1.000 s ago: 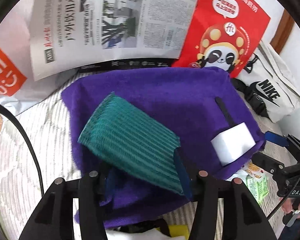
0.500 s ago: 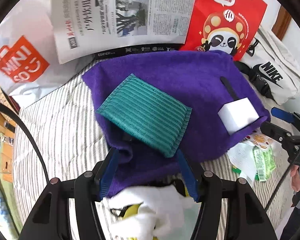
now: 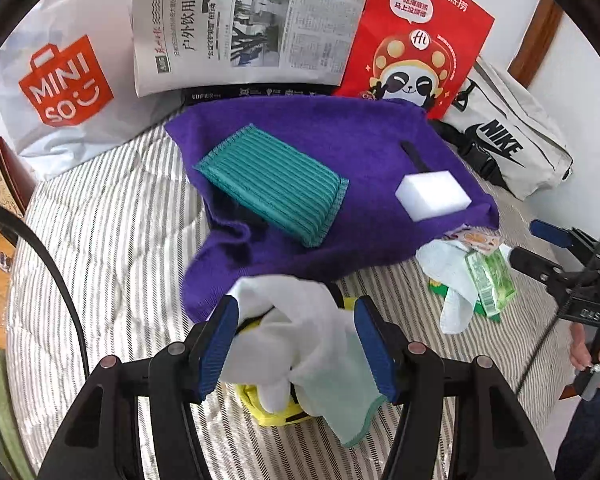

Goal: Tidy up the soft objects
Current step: 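Grasp the white cloth bundle beside the towel with the left gripper and lift it, then grasp the green tissue pack with the right gripper while the left gripper holds the white cloth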

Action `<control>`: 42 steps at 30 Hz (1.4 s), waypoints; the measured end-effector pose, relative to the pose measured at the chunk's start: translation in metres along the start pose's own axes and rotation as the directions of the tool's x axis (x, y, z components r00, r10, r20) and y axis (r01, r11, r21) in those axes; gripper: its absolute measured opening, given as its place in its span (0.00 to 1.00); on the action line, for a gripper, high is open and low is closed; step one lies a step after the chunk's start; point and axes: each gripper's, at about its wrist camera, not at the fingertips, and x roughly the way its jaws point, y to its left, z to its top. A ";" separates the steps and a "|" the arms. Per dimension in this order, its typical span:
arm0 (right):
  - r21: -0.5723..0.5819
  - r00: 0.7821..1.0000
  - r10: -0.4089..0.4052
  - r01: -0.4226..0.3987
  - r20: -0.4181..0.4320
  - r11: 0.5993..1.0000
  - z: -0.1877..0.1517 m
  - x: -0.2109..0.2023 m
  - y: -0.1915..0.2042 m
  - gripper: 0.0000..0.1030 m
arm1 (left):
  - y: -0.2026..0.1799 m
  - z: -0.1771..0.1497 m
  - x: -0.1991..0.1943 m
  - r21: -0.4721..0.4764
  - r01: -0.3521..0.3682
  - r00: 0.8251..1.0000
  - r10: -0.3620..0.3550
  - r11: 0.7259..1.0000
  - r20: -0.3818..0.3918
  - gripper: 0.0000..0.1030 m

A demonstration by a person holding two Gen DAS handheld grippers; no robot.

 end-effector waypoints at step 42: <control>0.145 0.999 0.019 -0.015 -0.026 0.989 -0.047 0.004 -0.026 0.84 | -0.007 -0.030 -0.054 0.047 0.066 0.990 -0.071 0.997 0.120 0.12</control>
